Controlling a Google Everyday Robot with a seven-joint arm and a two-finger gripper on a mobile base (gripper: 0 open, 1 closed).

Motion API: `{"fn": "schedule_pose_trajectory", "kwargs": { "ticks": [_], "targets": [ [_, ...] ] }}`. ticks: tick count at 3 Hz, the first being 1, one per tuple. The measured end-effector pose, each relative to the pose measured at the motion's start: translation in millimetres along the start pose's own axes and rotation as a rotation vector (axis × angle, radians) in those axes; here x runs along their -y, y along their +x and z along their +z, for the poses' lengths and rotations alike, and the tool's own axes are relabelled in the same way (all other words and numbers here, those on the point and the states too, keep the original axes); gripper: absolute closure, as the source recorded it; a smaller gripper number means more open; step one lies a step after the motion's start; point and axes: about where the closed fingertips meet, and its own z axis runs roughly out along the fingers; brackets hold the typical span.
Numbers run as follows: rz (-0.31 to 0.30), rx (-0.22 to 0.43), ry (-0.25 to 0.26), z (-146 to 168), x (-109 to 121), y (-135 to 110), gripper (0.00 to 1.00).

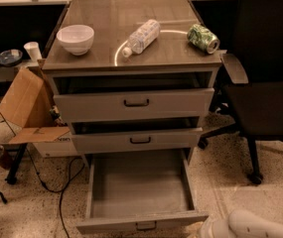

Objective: Close bottom drawer

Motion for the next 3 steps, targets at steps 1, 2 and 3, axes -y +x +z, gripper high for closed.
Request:
{"fn": "schedule_pose_trajectory", "kwargs": {
  "ticks": [1,2,3],
  "targets": [
    [0.025,-0.018,-0.103,67.2,0.3,24.4,0.66],
    [0.021,-0.037,-0.168,132.2,0.9,34.9,0.96],
    [0.009,-0.046,-0.140,156.0,11.6,33.9,1.00]
  ]
}}
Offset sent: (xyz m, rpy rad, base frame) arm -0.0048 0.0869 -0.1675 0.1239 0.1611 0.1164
